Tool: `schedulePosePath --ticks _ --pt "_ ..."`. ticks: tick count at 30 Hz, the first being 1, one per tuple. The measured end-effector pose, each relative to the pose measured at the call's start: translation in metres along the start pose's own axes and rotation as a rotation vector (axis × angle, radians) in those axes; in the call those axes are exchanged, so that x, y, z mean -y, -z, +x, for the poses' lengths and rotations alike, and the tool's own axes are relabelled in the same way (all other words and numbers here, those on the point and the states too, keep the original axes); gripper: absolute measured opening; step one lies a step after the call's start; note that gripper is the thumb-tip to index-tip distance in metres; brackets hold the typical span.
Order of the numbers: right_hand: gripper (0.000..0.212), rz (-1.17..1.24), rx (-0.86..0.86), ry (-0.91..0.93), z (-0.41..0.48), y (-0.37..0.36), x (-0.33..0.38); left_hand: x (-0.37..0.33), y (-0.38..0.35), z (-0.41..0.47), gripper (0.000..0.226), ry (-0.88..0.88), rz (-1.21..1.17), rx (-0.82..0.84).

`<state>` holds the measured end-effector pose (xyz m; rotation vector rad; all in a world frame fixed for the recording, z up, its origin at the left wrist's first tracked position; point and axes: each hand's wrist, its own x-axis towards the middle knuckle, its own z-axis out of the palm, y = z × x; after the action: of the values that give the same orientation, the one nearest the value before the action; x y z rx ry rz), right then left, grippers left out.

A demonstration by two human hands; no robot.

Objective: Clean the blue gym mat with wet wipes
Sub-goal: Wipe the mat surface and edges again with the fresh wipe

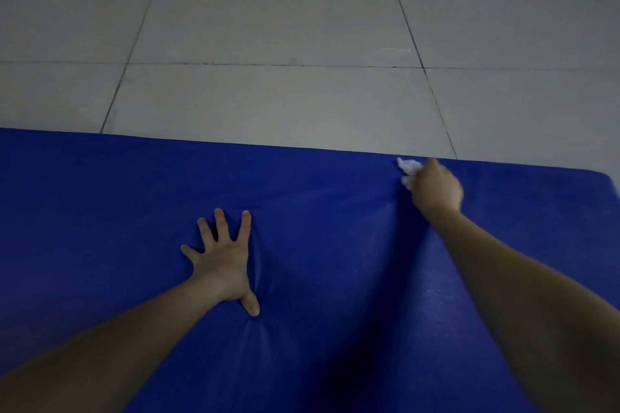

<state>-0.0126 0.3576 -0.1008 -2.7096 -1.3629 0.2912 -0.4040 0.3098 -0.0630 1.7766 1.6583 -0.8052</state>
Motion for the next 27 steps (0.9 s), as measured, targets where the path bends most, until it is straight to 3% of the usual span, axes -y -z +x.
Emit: schedulePosePath --ticks 3,6,15,18,22,27 --pt "0.041 -0.029 -0.008 -0.151 0.015 0.011 -0.033 -0.001 0.001 0.0 0.181 0.005 0.004 0.001" --pt "0.037 0.044 -0.039 -0.16 0.016 0.007 -0.017 -0.001 0.001 0.001 0.182 0.002 0.001 0.006" --pt "0.009 0.111 0.047 0.265 -0.019 -0.021 0.14 0.0 -0.003 0.005 0.182 -0.005 -0.007 -0.015" --pt "0.013 0.182 0.105 0.437 -0.035 -0.031 0.173 0.002 -0.003 0.005 0.181 -0.004 -0.012 -0.019" --pt "0.009 0.064 0.073 0.548 -0.023 -0.027 0.147 0.002 -0.003 0.005 0.182 0.002 -0.007 -0.015" --pt "0.039 -0.064 -0.045 0.267 0.012 -0.003 0.06 0.0 -0.002 0.005 0.182 0.003 -0.009 -0.006"
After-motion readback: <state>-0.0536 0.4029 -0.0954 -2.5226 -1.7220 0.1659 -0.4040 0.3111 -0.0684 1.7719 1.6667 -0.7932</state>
